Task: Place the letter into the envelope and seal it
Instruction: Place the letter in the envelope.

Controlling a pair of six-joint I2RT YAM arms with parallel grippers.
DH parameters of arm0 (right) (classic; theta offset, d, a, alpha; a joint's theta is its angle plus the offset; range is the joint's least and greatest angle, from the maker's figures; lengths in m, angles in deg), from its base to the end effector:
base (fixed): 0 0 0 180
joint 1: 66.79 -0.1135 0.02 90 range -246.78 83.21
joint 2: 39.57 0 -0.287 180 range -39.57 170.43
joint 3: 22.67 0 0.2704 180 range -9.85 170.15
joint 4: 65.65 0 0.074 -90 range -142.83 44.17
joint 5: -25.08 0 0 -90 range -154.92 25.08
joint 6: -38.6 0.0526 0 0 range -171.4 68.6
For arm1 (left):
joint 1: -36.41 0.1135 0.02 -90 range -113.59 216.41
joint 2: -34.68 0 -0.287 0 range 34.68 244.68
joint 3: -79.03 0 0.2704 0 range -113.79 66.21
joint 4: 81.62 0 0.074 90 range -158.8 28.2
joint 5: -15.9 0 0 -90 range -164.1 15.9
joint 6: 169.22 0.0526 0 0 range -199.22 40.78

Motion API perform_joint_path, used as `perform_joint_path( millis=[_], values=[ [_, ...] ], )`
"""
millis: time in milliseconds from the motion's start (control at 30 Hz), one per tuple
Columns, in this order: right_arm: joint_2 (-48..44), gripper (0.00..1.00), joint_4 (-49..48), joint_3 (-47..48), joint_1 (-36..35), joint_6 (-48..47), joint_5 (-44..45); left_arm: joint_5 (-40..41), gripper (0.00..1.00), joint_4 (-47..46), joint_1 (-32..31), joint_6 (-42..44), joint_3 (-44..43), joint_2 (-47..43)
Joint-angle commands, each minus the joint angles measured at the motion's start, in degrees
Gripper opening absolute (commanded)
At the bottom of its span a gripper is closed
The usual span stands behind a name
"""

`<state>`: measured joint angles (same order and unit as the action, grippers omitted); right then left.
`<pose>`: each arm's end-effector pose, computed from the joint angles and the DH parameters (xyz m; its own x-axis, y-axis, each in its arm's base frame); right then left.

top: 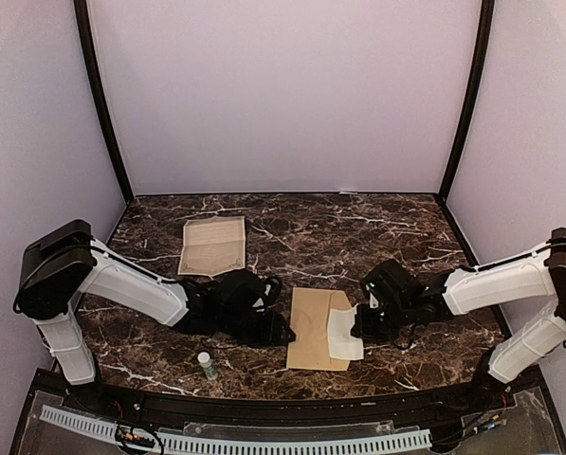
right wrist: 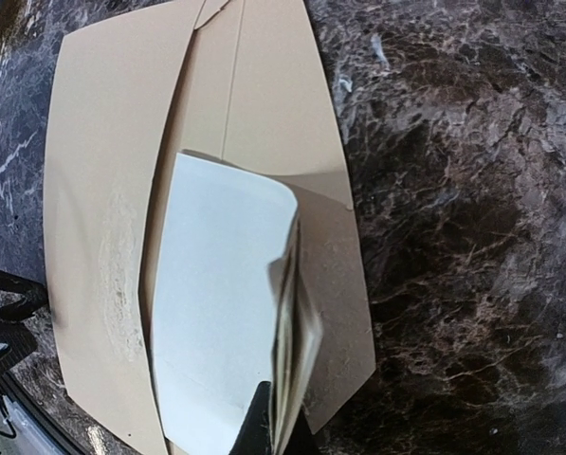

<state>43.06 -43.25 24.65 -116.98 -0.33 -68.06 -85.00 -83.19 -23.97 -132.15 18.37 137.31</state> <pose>0.1716 0.2103 0.1349 -0.9513 0.0718 -0.2997 -0.0727 0.8927 0.4447 0.1789 -0.3348 0.1313 -0.9310 0.0523 -0.3613 0.3019 0.6666 -0.6815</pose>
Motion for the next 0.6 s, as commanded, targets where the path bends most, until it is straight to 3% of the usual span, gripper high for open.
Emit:
perform_joint_path(
  millis=[0,133,567],
  values=[
    [0.91,0.00,-1.02,1.36,0.38,-2.20,-1.55,1.04,0.40,2.39,1.47,1.94,-1.74,-0.63],
    [2.18,0.00,-1.80,2.13,0.37,-2.93,-2.75,-0.52,0.37,0.50,1.67,1.88,-2.44,1.56],
    [4.81,0.00,-3.36,4.70,0.37,-4.89,-5.77,-3.29,0.13,-1.78,1.67,1.08,-2.97,4.81]
  ],
)
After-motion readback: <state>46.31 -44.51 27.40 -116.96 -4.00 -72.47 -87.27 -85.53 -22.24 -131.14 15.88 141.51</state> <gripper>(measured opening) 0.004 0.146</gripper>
